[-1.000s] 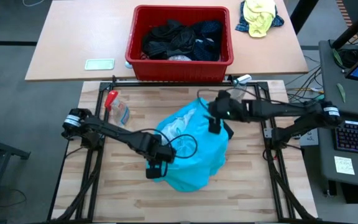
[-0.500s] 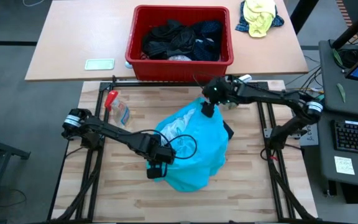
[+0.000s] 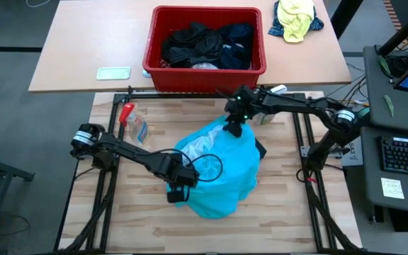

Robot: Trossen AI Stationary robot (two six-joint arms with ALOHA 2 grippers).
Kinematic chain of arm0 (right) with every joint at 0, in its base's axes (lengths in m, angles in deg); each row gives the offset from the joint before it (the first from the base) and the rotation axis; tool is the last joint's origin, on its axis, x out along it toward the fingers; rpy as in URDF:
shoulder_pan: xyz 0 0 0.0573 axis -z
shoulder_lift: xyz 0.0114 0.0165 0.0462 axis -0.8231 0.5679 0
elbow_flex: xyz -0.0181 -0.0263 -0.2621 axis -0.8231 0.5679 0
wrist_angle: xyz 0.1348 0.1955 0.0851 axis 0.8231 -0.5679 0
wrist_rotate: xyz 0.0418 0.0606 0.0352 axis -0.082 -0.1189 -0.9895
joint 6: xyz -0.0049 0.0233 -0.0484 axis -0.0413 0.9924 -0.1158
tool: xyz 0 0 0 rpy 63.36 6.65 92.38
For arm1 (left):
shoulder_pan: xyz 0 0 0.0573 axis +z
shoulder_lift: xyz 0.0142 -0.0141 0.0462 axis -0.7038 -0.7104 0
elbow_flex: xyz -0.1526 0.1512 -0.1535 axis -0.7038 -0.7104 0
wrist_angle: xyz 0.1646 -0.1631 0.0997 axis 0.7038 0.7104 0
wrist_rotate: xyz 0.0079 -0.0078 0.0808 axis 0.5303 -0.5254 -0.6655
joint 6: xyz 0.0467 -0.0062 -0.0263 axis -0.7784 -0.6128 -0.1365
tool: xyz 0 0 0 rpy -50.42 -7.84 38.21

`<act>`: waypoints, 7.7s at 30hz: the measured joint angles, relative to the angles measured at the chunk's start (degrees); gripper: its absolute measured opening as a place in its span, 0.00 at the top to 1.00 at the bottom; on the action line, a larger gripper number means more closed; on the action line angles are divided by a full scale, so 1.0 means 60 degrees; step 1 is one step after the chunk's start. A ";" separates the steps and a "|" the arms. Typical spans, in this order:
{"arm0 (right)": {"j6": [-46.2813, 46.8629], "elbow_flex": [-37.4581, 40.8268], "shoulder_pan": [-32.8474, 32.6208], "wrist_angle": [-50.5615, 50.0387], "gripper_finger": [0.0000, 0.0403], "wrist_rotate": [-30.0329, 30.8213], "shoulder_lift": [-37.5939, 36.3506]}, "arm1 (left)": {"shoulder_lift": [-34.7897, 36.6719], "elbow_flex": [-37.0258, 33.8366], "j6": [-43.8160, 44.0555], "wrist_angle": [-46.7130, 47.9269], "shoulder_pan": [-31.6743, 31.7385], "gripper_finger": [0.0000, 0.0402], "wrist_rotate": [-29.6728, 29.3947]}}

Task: Fold Laundry from Bin
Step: Fold the light blue shorts

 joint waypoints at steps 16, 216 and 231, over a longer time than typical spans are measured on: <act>0.0197 0.0060 -0.1465 -0.1014 0.97 0.1002 -0.4575 | 0.0312 0.1504 0.2763 0.4119 -0.0315 0.97 -0.4082; 0.1691 -0.0158 -1.0349 -0.0165 0.97 0.5353 -0.9166 | 0.4965 -0.0362 -0.6711 -0.9897 -0.2737 1.00 -0.5218; 0.5117 -0.0883 -1.0335 -0.6197 0.97 1.3113 -0.8767 | 0.3202 -0.0374 0.0217 -0.4444 -0.0714 1.00 -0.7399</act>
